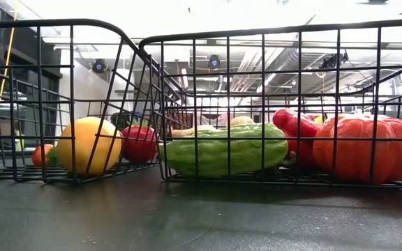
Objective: Sort produce into baskets
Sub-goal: Put the green lime into the left wire basket
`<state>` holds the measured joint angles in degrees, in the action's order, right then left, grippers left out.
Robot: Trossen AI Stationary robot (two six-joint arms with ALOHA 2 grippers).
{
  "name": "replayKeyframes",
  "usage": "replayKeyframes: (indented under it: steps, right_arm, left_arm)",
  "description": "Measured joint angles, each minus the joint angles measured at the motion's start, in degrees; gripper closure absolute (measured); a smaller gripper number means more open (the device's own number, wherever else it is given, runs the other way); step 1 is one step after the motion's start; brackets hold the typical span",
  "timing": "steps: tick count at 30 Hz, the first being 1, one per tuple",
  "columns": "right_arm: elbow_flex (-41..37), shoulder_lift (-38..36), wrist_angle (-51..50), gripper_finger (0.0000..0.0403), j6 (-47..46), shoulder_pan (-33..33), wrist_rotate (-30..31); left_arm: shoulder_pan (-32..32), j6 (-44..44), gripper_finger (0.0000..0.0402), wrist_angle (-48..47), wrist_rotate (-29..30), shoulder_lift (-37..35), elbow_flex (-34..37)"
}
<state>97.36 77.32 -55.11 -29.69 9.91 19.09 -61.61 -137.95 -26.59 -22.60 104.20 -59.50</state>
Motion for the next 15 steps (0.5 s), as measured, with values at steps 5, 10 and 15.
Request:
replayKeyframes:
  steps: [5,10,15]
  right_arm:
    - [0.0,0.0,-0.01,0.0049,-0.25,0.0,0.0]
    - [0.0,0.0,0.0,0.0049,1.03,0.0,-0.02]
    - [0.0,0.0,-0.01,0.0049,1.19,0.0,-0.02]
  left_arm:
    - [-0.06,1.32,0.0289,-0.43,1.02,-0.12,0.02]
    - [0.53,3.41,0.0388,-2.86,4.06,-0.17,0.08]
    - [0.78,3.71,0.0374,-1.39,4.29,-0.3,0.17]
